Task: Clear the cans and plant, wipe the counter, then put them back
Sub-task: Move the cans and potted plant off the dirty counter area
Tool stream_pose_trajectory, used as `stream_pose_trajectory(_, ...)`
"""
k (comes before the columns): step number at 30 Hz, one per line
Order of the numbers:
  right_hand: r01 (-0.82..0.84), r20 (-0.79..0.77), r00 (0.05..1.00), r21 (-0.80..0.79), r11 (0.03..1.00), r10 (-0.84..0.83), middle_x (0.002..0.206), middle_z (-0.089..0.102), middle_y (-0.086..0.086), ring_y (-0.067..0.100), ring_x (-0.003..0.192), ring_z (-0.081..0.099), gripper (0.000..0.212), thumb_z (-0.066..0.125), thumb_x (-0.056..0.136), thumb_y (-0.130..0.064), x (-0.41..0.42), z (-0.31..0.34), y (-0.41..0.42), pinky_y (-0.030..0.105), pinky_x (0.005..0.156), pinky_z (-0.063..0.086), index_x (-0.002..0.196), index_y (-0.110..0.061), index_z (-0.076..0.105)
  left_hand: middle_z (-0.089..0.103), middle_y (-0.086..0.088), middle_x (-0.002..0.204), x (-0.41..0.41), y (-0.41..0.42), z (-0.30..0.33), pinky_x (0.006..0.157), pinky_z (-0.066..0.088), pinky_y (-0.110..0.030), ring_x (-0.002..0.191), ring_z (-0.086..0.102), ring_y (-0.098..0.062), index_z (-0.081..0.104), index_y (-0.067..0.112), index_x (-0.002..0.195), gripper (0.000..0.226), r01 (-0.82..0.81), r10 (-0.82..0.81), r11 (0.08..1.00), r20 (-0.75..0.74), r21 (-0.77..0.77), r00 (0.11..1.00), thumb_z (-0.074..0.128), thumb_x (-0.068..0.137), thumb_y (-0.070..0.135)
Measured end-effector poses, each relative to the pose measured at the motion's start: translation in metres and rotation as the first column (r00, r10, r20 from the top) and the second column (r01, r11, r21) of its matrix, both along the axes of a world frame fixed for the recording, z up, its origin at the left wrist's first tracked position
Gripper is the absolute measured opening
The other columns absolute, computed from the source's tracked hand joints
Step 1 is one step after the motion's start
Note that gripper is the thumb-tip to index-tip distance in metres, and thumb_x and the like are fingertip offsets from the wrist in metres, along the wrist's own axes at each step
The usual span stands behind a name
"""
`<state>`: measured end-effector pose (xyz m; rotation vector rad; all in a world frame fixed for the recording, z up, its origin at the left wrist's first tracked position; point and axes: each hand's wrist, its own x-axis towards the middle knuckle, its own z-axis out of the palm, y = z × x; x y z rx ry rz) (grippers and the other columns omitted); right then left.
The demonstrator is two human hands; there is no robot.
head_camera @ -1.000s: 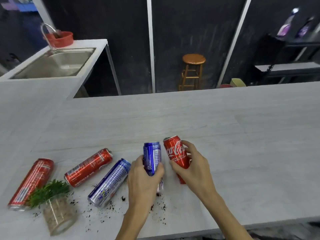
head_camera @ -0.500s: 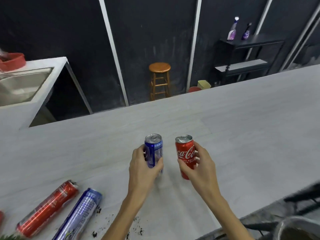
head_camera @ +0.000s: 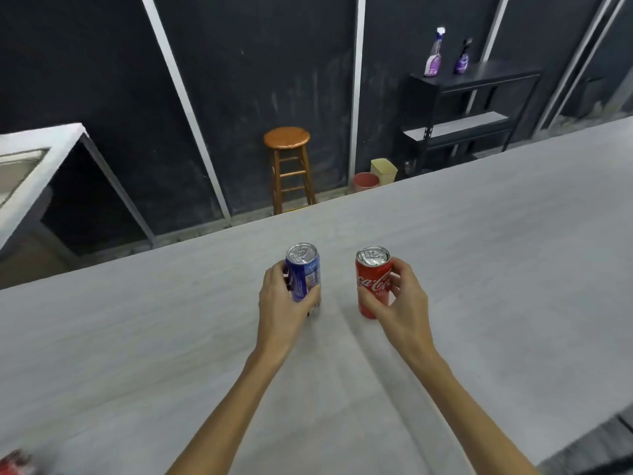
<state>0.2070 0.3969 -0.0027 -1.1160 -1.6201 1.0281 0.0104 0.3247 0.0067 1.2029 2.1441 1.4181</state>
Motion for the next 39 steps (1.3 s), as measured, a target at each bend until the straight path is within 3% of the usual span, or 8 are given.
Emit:
stream_pose_trajectory(11,-0.078,-0.007,0.997,-0.017,0.997,0.078,0.135,0.058,-0.009,0.001,0.121,0.059,0.069,0.084,0.088,-0.019,-0.041,-0.013,0.071,0.001,0.084,0.047,0.146,-0.025,0.046,0.056,0.004,0.136,-0.021,0.063,-0.014,0.093,0.057,-0.028,0.119,0.060,-0.012,0.048,0.018,0.140,0.072,-0.075,0.074,0.997,0.013,0.035,0.997,0.087,0.081,0.029)
stream_pose_trajectory(16,-0.105,0.064,0.992,0.006,0.994,0.104,0.139,0.055,-0.013,0.004,0.126,0.057,0.068,0.080,0.092,-0.026,-0.045,-0.014,0.084,0.012,0.098,0.047,0.148,-0.029,0.042,0.054,0.006,0.137,-0.032,0.073,-0.016,0.080,0.046,-0.006,0.119,0.055,-0.008,0.046,0.020,0.140,0.070,-0.075,0.074,0.997,0.031,0.019,0.997,0.085,0.083,0.030)
stream_pose_trajectory(19,-0.127,0.099,0.987,0.008,0.992,0.126,0.137,0.057,-0.016,-0.001,0.124,0.057,0.065,0.078,0.093,-0.026,-0.045,-0.013,0.086,0.012,0.096,0.046,0.146,-0.033,0.042,0.058,0.005,0.133,-0.037,0.074,-0.018,0.075,0.045,-0.002,0.116,0.055,-0.005,0.050,0.018,0.138,0.065,-0.067,0.067,0.998,0.016,-0.020,0.998,0.083,0.084,0.034)
stream_pose_trajectory(24,-0.112,0.144,0.984,0.018,0.994,0.108,0.141,0.058,-0.007,0.003,0.124,0.056,0.068,0.078,0.093,-0.022,-0.046,-0.009,0.082,0.008,0.095,0.043,0.150,-0.022,0.042,0.059,0.005,0.130,-0.037,0.075,-0.020,0.073,0.044,-0.001,0.115,0.057,-0.008,0.052,0.019,0.135,0.063,-0.069,0.068,0.996,-0.022,-0.057,0.997,0.084,0.083,0.036)
stream_pose_trajectory(27,-0.082,0.172,0.982,0.028,0.996,0.076,0.147,0.055,-0.007,-0.002,0.128,0.049,0.070,0.077,0.094,-0.025,-0.046,-0.008,0.078,0.000,0.095,0.037,0.153,-0.021,0.041,0.059,0.005,0.132,-0.035,0.071,-0.022,0.086,0.045,-0.009,0.119,0.056,-0.010,0.051,0.021,0.137,0.066,-0.062,0.059,0.995,-0.040,-0.073,0.997,0.084,0.083,0.036)
stream_pose_trajectory(30,-0.022,0.201,0.979,0.002,1.000,0.021,0.161,0.042,0.000,0.013,0.147,0.040,0.082,0.077,0.095,-0.031,-0.043,-0.007,0.067,0.017,0.110,0.033,0.161,-0.017,0.031,0.055,0.004,0.141,-0.034,0.058,-0.021,0.098,0.050,-0.028,0.126,0.053,-0.011,0.044,0.020,0.145,0.077,-0.074,0.069,0.993,-0.055,-0.095,0.996,0.084,0.082,0.042)
stream_pose_trajectory(34,0.071,0.176,0.982,-0.023,0.997,-0.066,0.166,0.030,0.003,0.019,0.153,0.032,0.089,0.076,0.096,-0.030,-0.042,0.003,0.038,0.035,0.120,0.036,0.164,-0.017,0.022,0.052,0.001,0.145,-0.031,0.030,-0.015,0.093,0.043,-0.023,0.128,0.052,-0.012,0.040,0.020,0.149,0.081,-0.105,0.100,0.988,-0.048,-0.112,0.994,0.084,0.083,0.038)
stream_pose_trajectory(39,0.081,0.122,0.990,-0.044,0.996,-0.075,0.160,0.032,0.000,0.013,0.147,0.036,0.081,0.074,0.096,-0.029,-0.045,0.014,-0.021,0.024,0.112,0.032,0.161,-0.018,0.026,0.052,0.004,0.142,-0.029,-0.020,-0.006,0.096,0.039,-0.022,0.128,0.049,-0.010,0.043,0.025,0.145,0.070,-0.108,0.102,0.986,-0.051,-0.124,0.993,0.081,0.087,0.035)
